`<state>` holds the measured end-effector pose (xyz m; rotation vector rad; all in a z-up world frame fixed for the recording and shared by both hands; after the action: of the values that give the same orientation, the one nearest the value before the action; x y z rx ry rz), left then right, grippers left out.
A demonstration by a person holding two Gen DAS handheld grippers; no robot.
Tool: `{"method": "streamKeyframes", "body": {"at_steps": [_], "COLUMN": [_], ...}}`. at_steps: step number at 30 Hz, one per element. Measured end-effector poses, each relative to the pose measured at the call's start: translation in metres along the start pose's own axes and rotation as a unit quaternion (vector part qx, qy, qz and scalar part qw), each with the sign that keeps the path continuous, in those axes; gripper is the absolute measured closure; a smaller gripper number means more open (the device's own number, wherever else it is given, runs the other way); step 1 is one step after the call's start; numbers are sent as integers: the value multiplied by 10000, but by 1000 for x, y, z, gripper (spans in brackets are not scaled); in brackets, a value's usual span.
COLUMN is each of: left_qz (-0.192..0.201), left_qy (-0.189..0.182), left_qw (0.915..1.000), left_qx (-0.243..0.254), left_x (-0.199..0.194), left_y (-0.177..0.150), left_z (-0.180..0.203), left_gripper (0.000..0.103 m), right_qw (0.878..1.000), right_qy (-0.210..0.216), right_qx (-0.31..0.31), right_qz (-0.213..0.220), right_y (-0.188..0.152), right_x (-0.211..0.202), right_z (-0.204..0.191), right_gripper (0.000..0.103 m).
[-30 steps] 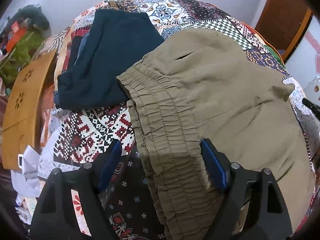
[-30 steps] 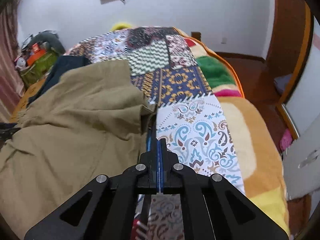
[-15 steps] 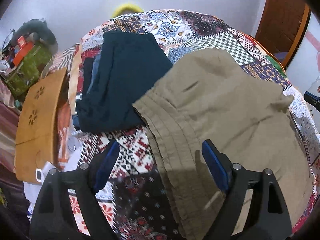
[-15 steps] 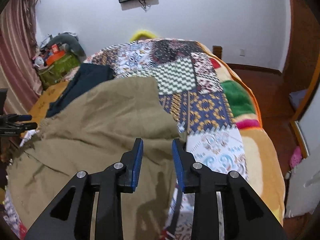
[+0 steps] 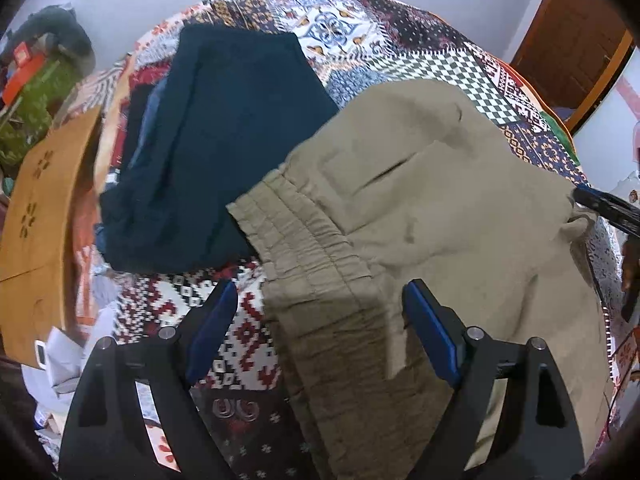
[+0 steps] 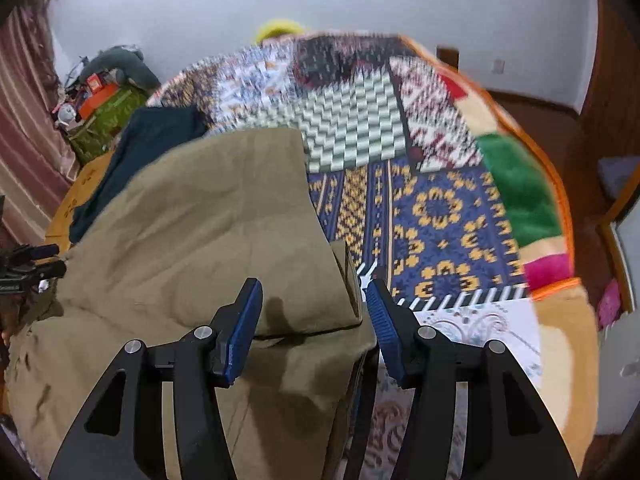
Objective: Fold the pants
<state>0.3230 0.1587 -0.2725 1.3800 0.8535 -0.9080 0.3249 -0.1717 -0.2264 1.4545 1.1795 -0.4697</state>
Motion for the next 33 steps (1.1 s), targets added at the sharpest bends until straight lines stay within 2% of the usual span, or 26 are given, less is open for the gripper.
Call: {"method": "streamKeyframes", "body": {"at_steps": [4,6,8,10,11,12,14,16,20,23,25,28,30,33], "left_qz": [-42,-30,19,96,145,193,190,205,264,286,234,283,306,294], "left_qy": [-255,-292,-314,-275,-223,-168,-63,4,25,233,464,582,569,449], "left_qw": [9996,9995,9994,9995,9996,9995,9996,9994,9987,9979,9971,9969,9972,9981], "left_qx": [94,109,124,123,138,165,178,267,440,532,560,449,371,303], "left_x": [7,7,7,6,4,2,-1,-3,-7,-5,0,3,6,7], "left_y": [-1,-2,-2,-2,-3,-3,-4,-3,-2,-1,-1,-2,-5,-5], "left_z": [7,8,7,8,8,9,10,12,18,21,20,14,10,7], "left_gripper": [17,17,17,20,25,32,39,42,45,45,43,35,31,31], "right_qw": [9993,9998,9997,9994,9994,9993,9982,9967,9966,9968,9965,9950,9957,9952], "right_qy": [213,126,-37,-107,-9,-9,-157,-273,-323,-377,-464,-595,-582,-611], "right_qx": [135,-28,-232,-322,-338,-363,-571,-748,-671,-627,-687,-793,-704,-741], "right_qz": [-260,-177,-43,-31,-54,-95,-5,140,345,337,103,-92,-145,-208], "right_y": [-9,-14,-18,-20,-21,-23,-25,-28,-29,-31,-38,-44,-43,-43], "right_x": [17,19,17,16,15,15,9,0,-18,-22,-13,2,4,5], "right_z": [1,-4,-7,-5,-5,-6,-10,-13,-6,-1,1,-1,1,1], "right_gripper": [52,54,64,86,92,92,93,93,93,93,94,94,94,94]}}
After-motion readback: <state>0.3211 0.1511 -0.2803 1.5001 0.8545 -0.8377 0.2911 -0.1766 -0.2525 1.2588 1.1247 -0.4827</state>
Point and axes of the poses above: each gripper's, at about its wrist camera, not at the fingertips, and x roughly the way its jaws point, z to its right, y to its top, the point moved 4 cm from there along x, roughly the way its jaws point, and after that the axes turned 7 degrees about x, right-handed, at the moved point
